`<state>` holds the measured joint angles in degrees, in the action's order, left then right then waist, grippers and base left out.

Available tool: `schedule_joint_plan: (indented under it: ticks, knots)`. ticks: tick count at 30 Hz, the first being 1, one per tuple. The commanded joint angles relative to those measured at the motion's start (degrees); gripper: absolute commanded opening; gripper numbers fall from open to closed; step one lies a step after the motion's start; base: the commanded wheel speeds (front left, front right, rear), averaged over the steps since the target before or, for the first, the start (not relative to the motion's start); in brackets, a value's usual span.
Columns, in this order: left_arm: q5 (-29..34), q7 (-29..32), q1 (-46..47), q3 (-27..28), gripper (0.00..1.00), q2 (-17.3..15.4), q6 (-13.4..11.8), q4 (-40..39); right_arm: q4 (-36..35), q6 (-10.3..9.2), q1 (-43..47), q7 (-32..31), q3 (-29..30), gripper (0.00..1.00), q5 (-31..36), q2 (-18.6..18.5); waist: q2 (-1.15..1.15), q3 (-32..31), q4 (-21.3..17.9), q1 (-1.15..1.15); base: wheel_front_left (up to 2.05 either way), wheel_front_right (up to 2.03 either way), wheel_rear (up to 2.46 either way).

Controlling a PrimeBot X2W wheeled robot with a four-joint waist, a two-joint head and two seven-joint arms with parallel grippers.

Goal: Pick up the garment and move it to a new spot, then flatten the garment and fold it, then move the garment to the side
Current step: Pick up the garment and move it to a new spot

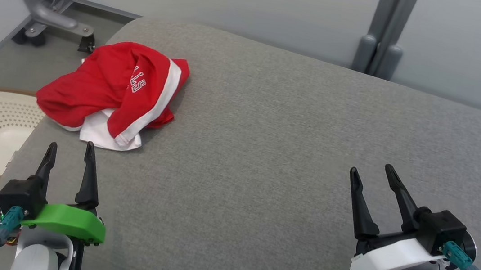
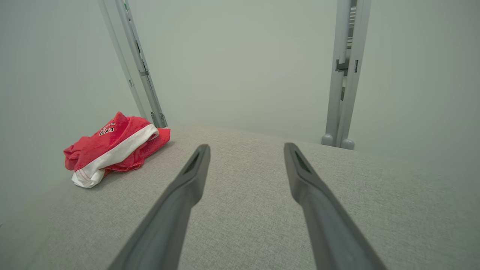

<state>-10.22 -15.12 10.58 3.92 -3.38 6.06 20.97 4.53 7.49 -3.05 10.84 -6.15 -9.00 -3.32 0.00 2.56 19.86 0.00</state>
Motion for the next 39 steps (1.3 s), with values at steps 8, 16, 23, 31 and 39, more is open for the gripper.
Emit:
schedule_joint_plan:
  ticks: [8,16,23,31,39]
  knots:
    - [-0.34,-0.05,-1.12,1.05,1.0,0.28,-0.05,-0.83,-1.45,-0.01,-1.08,-0.94,-0.06,1.0,0.06,-0.63,0.0,1.88,6.25,0.0,0.0,0.0,0.0]
    - [-0.16,-0.04,2.72,-1.05,1.0,0.42,0.36,0.51,-4.06,-0.01,-3.15,-2.93,-0.48,1.0,0.18,-2.45,0.0,7.16,4.73,0.0,0.0,0.0,0.0]
    - [-3.68,0.06,12.86,-6.26,1.0,0.45,0.63,11.0,-8.49,-0.01,-6.55,-6.33,-0.25,1.0,0.45,-5.45,0.0,15.5,1.79,0.0,0.0,0.0,0.0]
    - [-9.33,1.27,28.78,-9.03,1.0,0.39,1.2,31.37,-12.39,-0.01,-10.57,-9.21,-0.2,1.0,0.09,-8.6,0.0,24.61,-0.68,0.0,0.0,0.0,0.0]
    - [-11.5,0.68,36.07,-7.13,0.99,-1.63,1.28,43.75,-13.19,-0.01,-11.03,-9.33,0.48,1.0,-0.37,-9.34,0.0,26.63,-1.04,0.0,0.0,0.0,0.0]
